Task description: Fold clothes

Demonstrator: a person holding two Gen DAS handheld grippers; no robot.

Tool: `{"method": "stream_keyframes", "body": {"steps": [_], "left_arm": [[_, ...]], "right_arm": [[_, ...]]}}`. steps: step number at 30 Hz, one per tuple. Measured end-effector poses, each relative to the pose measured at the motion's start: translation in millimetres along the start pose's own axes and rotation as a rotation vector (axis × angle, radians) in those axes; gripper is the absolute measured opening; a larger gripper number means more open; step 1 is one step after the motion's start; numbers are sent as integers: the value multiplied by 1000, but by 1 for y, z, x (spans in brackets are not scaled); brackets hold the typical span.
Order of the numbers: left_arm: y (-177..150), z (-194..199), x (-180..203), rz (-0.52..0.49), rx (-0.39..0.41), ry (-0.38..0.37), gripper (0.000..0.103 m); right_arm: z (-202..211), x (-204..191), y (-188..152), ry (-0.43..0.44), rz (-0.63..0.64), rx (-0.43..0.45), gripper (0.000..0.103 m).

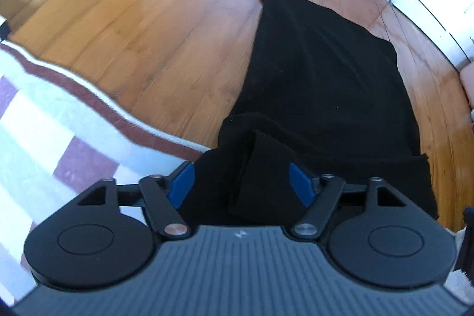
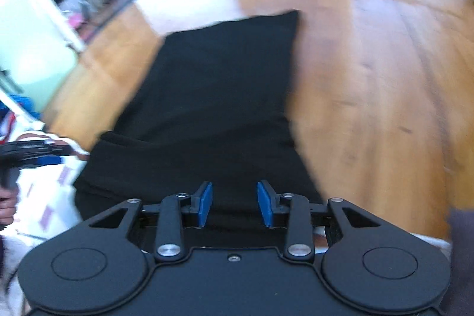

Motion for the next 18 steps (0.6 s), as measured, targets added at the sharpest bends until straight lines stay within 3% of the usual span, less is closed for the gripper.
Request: {"method": "stream_keyframes", "body": {"steps": [2,4,7,9,12,15,16,18], "left_arm": [[-7,-18,-5,12,-42,-38,76],[-13,-29,-17,72,-88,-84,76],[-13,-36,-28,146,-124,-195,76],[-10,-37,-28,156,-125,-252,76],[-8,-43,-19,81,-119,-161,76],[-7,-51,1,-72,-87,-61,74],[-6,-53,8,-130,-71,-30,48],[-6,-50,24,-260,-27,39,8]], "right_arm": [[-25,-24,7,49,18,-14,42],[-59,-38,11,54,-42,-19,45],[-113,-28,1,-40,-248,-41,49],[-132,-24,-7,-70,-210,-46,48],[-131,-28,-7,-74,-124,-49,49],[-131,-23,-9,-2,-162,-60,51],[-132,-26,-10,10,-148,-69,52],[-134,-31,-10,23,-109,-84,54]]}}
Point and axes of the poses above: each gripper's, at about its wrist camera, not at the fingertips, and z roughly against the way its jaws point, x to its right, y to its top, the point moved 8 cm from there along -z, roughly the way its jaws point, and after that the axes turned 7 degrees about -x, right-handed, at the moved point
